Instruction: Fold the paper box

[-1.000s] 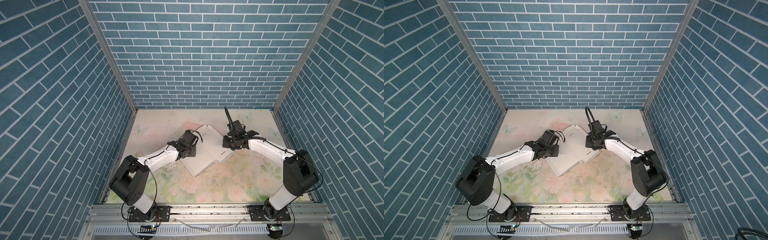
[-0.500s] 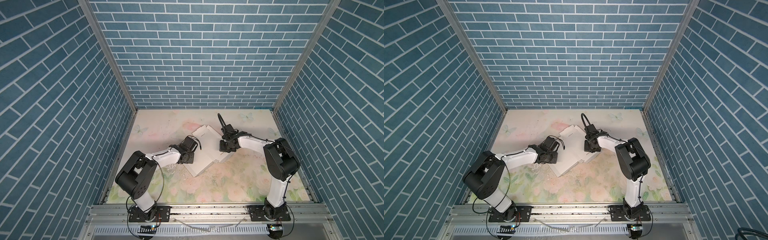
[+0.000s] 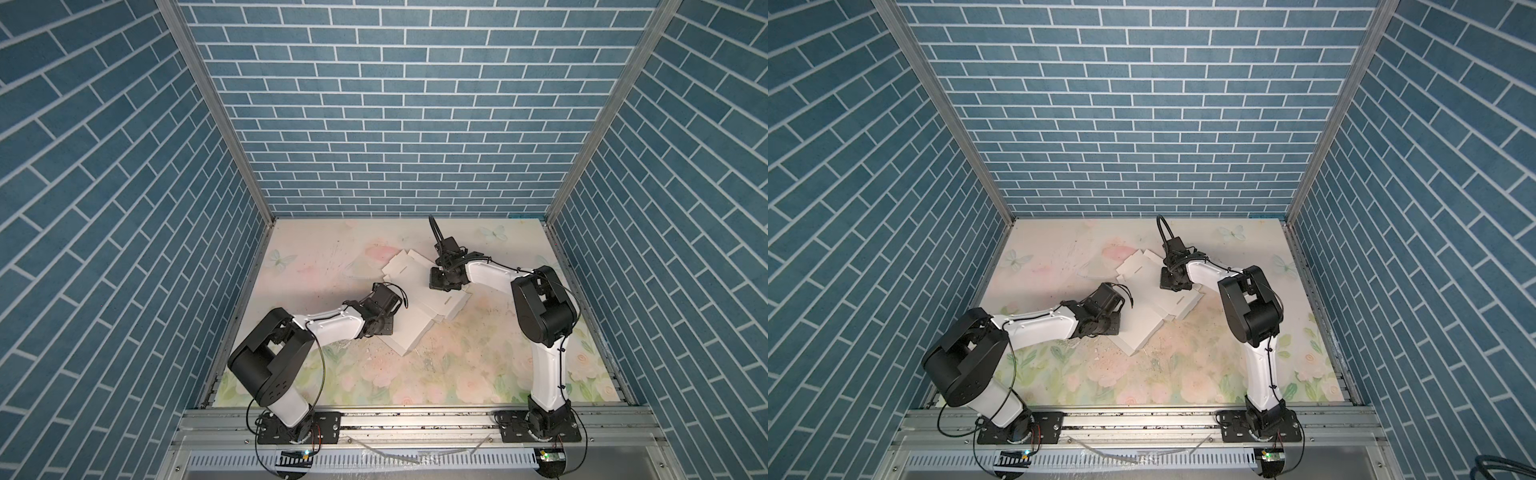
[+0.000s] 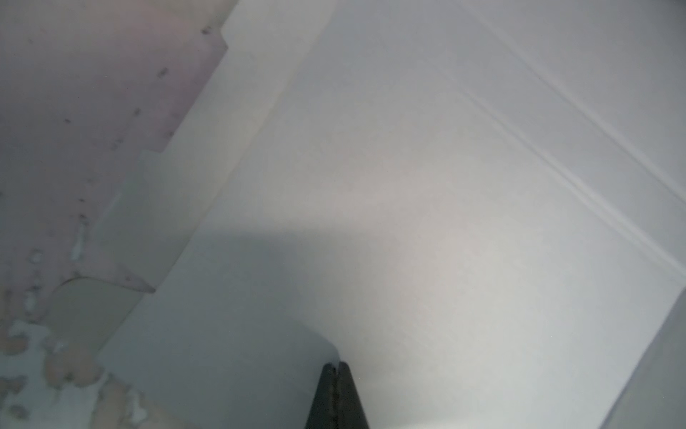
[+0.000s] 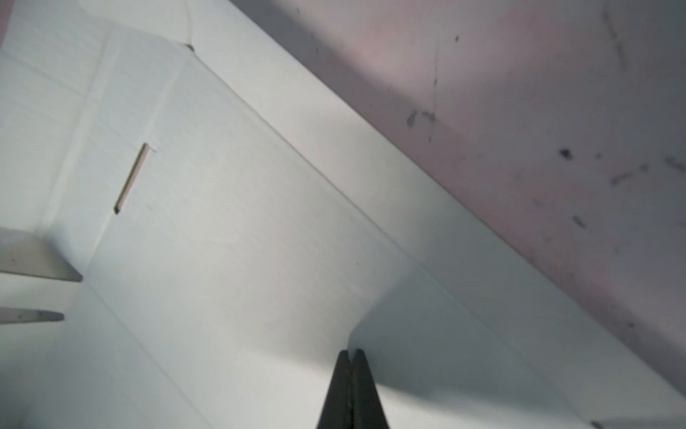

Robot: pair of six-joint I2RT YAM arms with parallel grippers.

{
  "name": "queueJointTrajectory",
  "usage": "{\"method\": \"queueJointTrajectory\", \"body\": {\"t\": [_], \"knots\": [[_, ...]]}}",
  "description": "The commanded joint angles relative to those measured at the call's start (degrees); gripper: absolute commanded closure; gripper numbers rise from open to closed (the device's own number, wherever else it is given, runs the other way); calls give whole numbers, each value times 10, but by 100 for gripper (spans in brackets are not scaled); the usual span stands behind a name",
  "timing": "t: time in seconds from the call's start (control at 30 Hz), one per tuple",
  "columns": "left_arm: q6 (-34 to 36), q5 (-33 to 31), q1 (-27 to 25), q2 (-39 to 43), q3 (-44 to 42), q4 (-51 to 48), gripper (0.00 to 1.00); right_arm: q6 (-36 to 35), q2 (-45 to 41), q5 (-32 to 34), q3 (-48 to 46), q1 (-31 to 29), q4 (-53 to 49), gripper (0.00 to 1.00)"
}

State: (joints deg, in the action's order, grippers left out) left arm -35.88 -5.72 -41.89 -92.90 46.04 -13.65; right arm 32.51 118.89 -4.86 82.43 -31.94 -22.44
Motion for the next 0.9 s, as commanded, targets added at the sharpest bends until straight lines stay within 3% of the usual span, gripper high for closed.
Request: {"method": "queueJointTrajectory", "body": {"t": [0.0, 0.23, 0.53, 0.67, 0.77, 0.87], "knots": [[-56, 38, -44, -21, -21, -11, 100, -17, 30, -28, 23, -1, -35, 99], [-93, 70, -117, -53, 12, 28, 100, -38, 56, -73, 65, -2, -46, 99], [-69, 61, -118, -6, 70, -10, 99, -42, 8, -65, 85, -2, -63, 90], [-41, 57, -89, 32, 108, -61, 82, -37, -33, -58, 88, -1, -85, 82], [-12, 63, -42, 65, 132, -93, 67, -31, -77, -40, 80, 0, -106, 69], [26, 88, 22, 85, 154, -111, 40, -19, -128, -27, 57, 3, -109, 55]]}}
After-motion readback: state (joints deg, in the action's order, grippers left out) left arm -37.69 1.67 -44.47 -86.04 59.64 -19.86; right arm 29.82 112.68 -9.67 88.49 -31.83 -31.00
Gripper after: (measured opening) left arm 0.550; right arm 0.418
